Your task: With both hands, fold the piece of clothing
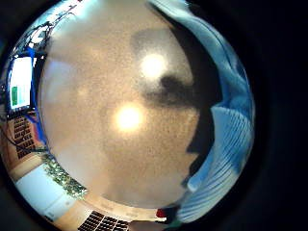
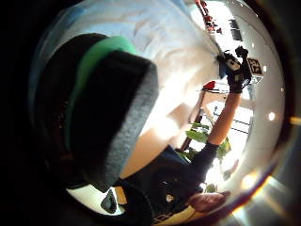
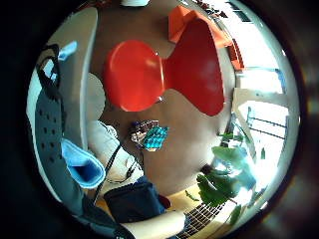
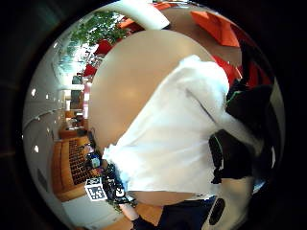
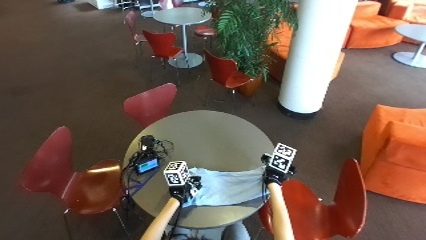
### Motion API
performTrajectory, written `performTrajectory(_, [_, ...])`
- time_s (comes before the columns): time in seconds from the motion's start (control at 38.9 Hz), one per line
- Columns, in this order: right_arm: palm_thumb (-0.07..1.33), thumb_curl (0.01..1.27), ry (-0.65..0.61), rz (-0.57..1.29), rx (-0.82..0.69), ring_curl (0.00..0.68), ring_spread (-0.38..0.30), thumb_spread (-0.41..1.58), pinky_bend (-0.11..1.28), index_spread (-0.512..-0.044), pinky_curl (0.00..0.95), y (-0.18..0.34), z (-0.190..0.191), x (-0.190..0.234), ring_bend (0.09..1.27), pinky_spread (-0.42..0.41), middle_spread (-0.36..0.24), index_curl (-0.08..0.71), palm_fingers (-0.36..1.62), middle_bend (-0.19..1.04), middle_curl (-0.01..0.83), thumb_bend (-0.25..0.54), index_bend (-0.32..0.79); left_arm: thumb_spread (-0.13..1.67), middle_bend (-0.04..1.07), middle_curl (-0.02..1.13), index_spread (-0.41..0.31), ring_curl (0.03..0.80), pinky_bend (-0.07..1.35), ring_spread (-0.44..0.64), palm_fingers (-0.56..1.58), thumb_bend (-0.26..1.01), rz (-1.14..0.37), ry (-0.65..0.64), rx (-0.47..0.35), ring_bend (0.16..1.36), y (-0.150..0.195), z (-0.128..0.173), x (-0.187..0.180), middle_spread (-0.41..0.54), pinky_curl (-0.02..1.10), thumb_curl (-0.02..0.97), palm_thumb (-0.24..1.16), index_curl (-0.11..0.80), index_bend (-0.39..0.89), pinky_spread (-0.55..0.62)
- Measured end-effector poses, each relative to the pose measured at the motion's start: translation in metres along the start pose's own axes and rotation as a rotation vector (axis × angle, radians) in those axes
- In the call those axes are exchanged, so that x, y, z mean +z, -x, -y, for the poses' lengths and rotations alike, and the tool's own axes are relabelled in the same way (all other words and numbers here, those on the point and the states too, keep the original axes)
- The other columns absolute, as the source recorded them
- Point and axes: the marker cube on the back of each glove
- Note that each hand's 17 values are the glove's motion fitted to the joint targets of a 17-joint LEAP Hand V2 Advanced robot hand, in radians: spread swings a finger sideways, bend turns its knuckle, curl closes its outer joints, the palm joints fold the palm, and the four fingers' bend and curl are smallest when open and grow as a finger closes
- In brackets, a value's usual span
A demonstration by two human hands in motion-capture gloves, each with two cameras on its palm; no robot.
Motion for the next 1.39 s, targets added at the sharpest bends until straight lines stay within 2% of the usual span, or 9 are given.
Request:
performTrajectory(0.21, [1.03,0.46,-0.067,-0.007,-0.088,0.462,-0.253,0.87,0.64,-0.275,0.388,0.052,-0.019,-0.069,0.67,-0.375,-0.210,0.315,1.32,0.40,0.500,-0.027,0.15,1.26,0.17,0.30,-0.062,0.318,0.24,0.32,0.23,-0.01,-0.227,0.048,-0.031,0.49,0.011,-0.018,-0.034,0.115,0.35,0.231,0.04,0.396,0.17,0.32])
performTrajectory(0.39, [1.00,0.48,-0.178,-0.083,-0.240,0.466,-0.250,0.82,0.65,-0.274,0.397,0.139,-0.068,-0.111,0.68,-0.372,-0.211,0.323,1.30,0.40,0.503,-0.036,0.14,1.29,0.19,0.31,-0.089,0.295,0.21,0.20,0.52,0.00,-0.171,-0.394,0.053,0.45,0.060,0.006,-0.065,0.025,0.33,0.236,0.08,0.428,0.28,0.20])
performTrajectory(0.54, [0.98,0.49,-0.202,-0.212,-0.344,0.469,-0.253,0.76,0.65,-0.274,0.404,0.218,-0.096,-0.082,0.69,-0.370,-0.217,0.329,1.31,0.41,0.503,-0.038,0.14,1.32,0.17,0.33,-0.105,0.300,0.20,0.13,0.61,0.01,-0.119,-0.529,0.022,0.42,0.088,-0.014,-0.090,-0.021,0.34,0.240,0.12,0.442,0.28,0.11])
performTrajectory(0.69, [0.96,0.51,-0.145,-0.290,-0.486,0.469,-0.259,0.72,0.64,-0.270,0.404,0.299,-0.170,-0.037,0.70,-0.381,-0.223,0.336,1.32,0.41,0.505,-0.036,0.15,1.36,0.16,0.33,-0.119,0.304,0.19,0.08,0.65,0.01,-0.119,-0.573,-0.040,0.40,0.123,-0.047,-0.107,-0.040,0.35,0.239,0.14,0.448,0.27,0.07])
performTrajectory(0.8, [0.96,0.51,-0.045,-0.221,-0.617,0.472,-0.259,0.72,0.65,-0.268,0.405,0.325,-0.228,-0.021,0.71,-0.383,-0.227,0.331,1.31,0.42,0.507,-0.031,0.12,1.38,0.15,0.33,-0.124,0.305,0.19,0.07,0.66,0.01,-0.146,-0.577,-0.078,0.38,0.141,-0.070,-0.110,-0.046,0.35,0.238,0.15,0.451,0.27,0.05])
performTrajectory(0.9, [0.94,0.51,0.055,-0.067,-0.702,0.468,-0.265,0.75,0.66,-0.269,0.404,0.357,-0.223,0.017,0.72,-0.390,-0.228,0.319,1.30,0.42,0.507,-0.029,0.11,1.39,0.15,0.33,-0.127,0.306,0.19,0.06,0.67,0.00,-0.162,-0.582,-0.108,0.37,0.158,-0.084,-0.110,-0.046,0.35,0.237,0.16,0.455,0.27,0.04])
performTrajectory(0.95, [0.93,0.50,0.049,-0.022,-0.710,0.465,-0.263,0.78,0.68,-0.264,0.407,0.363,-0.218,0.018,0.72,-0.382,-0.210,0.307,1.20,0.35,0.485,-0.032,0.09,1.39,0.15,0.33,-0.128,0.308,0.18,0.06,0.68,0.00,-0.164,-0.589,-0.114,0.37,0.163,-0.088,-0.111,-0.047,0.35,0.237,0.15,0.458,0.27,0.04])
performTrajectory(1.16, [0.91,0.49,-0.111,0.048,-0.703,0.445,-0.253,0.83,0.68,-0.252,0.400,0.340,-0.220,-0.060,0.66,-0.360,-0.193,0.285,1.17,0.32,0.479,-0.028,0.09,1.42,0.17,0.33,-0.134,0.305,0.19,0.03,0.77,0.00,-0.176,-0.680,-0.138,0.35,0.171,-0.097,-0.135,-0.067,0.34,0.239,0.17,0.463,0.27,0.01])
performTrajectory(1.39, [0.89,0.48,-0.127,0.080,-0.706,0.432,-0.241,0.90,0.68,-0.255,0.393,0.289,-0.209,-0.101,0.61,-0.337,-0.180,0.263,1.14,0.27,0.467,-0.025,0.08,1.43,0.15,0.33,-0.138,0.318,0.17,0.03,0.76,0.00,-0.140,-0.601,-0.150,0.33,0.155,-0.102,-0.150,-0.070,0.34,0.241,0.18,0.473,0.27,0.00])
